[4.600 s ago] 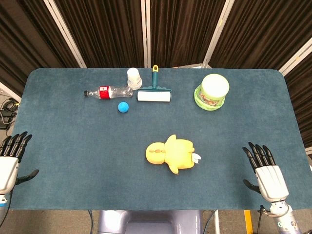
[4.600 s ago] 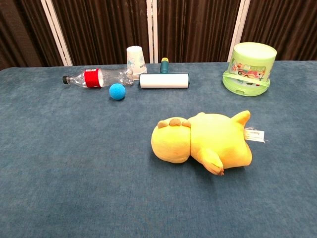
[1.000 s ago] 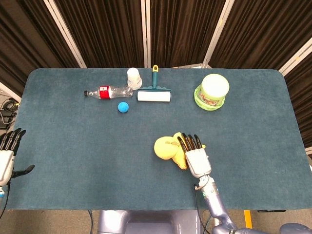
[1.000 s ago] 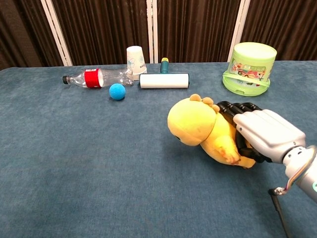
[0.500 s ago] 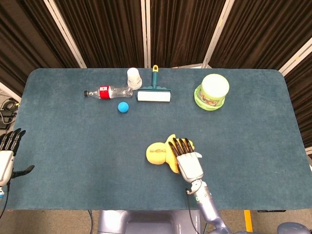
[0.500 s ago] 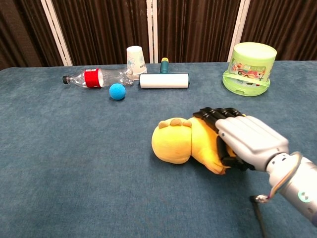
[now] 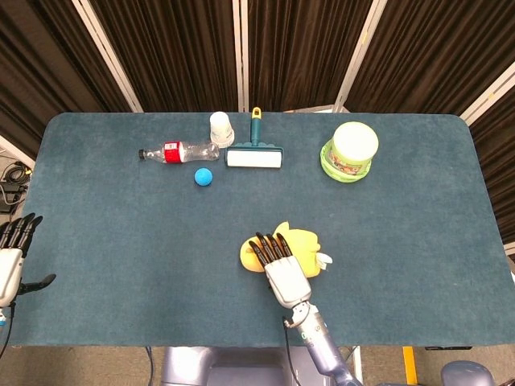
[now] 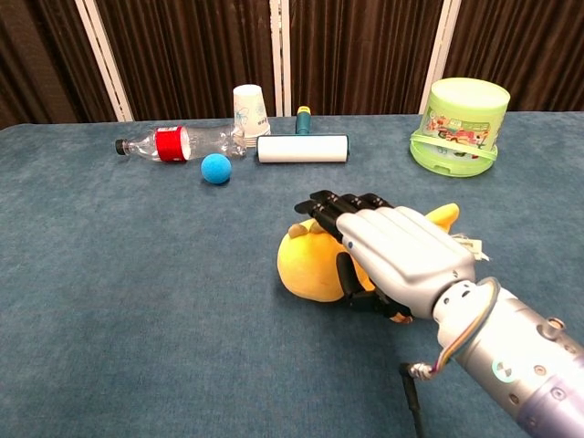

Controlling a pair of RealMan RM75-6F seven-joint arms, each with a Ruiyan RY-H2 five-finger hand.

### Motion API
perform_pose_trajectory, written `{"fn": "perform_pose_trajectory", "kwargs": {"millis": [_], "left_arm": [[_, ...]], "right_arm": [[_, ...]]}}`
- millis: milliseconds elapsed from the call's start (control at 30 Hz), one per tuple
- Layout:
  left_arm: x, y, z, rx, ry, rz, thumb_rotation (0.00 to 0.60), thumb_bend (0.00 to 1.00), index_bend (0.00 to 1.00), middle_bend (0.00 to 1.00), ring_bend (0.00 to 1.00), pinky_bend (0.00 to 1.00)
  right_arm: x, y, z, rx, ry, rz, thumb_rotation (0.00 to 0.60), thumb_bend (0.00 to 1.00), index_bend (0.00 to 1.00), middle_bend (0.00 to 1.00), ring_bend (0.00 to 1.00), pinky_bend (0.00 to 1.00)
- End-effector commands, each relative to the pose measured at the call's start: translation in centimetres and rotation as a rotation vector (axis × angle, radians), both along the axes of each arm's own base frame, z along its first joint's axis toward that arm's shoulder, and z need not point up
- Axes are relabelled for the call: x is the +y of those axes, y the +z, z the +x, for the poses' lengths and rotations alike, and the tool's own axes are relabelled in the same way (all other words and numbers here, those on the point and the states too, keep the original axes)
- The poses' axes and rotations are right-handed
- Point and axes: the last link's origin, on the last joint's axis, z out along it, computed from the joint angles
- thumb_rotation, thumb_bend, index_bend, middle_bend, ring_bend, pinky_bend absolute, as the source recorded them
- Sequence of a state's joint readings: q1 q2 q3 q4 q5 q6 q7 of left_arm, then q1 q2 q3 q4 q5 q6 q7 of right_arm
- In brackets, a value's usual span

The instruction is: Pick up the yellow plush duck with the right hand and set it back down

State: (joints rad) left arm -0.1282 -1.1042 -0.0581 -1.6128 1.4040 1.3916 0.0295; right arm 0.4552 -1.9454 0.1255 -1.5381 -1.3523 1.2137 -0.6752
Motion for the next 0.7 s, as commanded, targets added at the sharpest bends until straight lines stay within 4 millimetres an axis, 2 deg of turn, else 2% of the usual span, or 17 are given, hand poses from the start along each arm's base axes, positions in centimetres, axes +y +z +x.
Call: {"fn": "perform_pose_trajectory", "kwargs": {"millis": [33, 433, 700], "left_arm": [[0.0, 0.0, 0.0, 0.001, 0.0, -0.001, 0.6, 0.13, 0.0, 0.0, 0.0, 0.0], [0.0, -0.1, 0.0, 0.006, 0.004, -0.002, 0.6, 0.13, 0.0, 0.0, 0.0, 0.0], [0.1, 0.0, -0.1, 0.003, 0.006, 0.006, 0.6, 0.13, 0.0, 0.0, 0.0, 0.0]], "right_arm": [[-0.1, -0.1, -0.2, 0.013, -0.004, -0.001, 0.6, 1.0, 0.0, 0.0, 0.0, 0.0], [-1.2, -0.3, -3.4, 0.065, -0.091, -0.01, 0.6, 1.0, 0.0, 0.0, 0.0, 0.0], [-2.9, 1.8, -5.2, 0.081, -0.136, -0.082, 0.6, 1.0, 0.0, 0.0, 0.0, 0.0]]}}
